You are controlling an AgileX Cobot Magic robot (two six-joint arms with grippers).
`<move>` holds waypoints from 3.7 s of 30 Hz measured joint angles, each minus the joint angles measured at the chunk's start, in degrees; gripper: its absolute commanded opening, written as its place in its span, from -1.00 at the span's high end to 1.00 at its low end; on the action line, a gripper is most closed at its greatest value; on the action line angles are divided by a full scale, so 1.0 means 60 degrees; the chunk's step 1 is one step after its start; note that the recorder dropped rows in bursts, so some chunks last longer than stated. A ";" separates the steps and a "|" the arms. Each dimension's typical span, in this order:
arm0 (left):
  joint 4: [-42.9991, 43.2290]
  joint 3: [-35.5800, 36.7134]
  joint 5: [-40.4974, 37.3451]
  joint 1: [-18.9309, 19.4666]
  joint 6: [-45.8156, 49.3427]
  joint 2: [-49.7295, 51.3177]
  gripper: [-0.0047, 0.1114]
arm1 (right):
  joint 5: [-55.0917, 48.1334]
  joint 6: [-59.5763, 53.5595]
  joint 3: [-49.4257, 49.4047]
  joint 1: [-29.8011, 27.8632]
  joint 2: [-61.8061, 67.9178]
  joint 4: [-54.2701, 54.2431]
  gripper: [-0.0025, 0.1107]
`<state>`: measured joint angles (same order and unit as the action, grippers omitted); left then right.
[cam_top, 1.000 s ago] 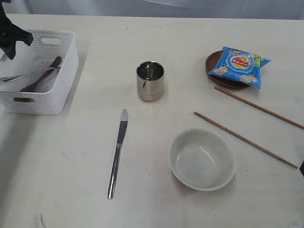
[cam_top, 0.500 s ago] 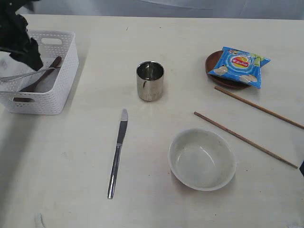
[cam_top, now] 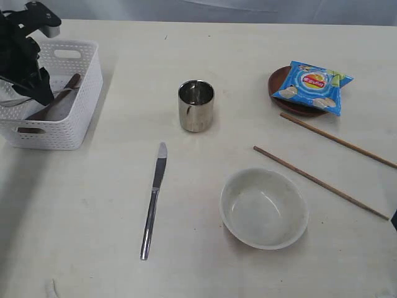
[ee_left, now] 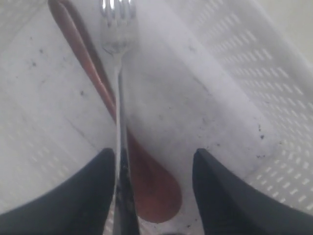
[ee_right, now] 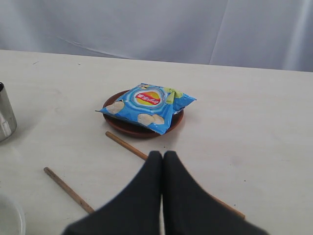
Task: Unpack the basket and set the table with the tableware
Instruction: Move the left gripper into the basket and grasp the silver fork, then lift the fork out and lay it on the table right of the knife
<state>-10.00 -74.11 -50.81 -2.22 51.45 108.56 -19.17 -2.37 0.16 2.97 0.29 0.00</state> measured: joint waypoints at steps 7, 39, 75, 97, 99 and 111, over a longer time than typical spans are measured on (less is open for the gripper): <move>0.0109 0.0030 0.0359 0.0000 -0.0058 0.0154 0.21 | 0.0000 0.0000 0.0000 0.0000 0.0000 0.0000 0.96; 0.1348 -0.0344 0.0553 0.0000 -0.3195 -0.0862 0.92 | 0.0000 0.0000 0.0000 0.0000 0.0000 0.0000 0.96; 0.8104 0.5471 0.3944 -1.0583 -2.3946 -0.2747 0.92 | 0.0000 0.0060 0.0000 0.0000 0.0000 0.0000 0.96; 1.0289 0.5085 0.3462 -1.1978 -2.7356 -0.1287 0.92 | 0.0000 0.0060 0.0000 0.0000 0.0000 0.0000 0.96; 1.0327 0.5085 0.2965 -1.1978 -2.7356 -0.1272 0.92 | 0.0000 0.0060 0.0000 0.0000 0.0000 0.0000 0.96; 1.0582 0.5085 0.3280 -1.1978 -2.7356 -0.1272 0.91 | 0.0000 0.0060 0.0000 0.0000 0.0000 0.0000 0.96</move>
<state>53.49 -43.60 -31.13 -74.10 -112.69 100.93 -19.17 -2.01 0.16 2.97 0.29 0.00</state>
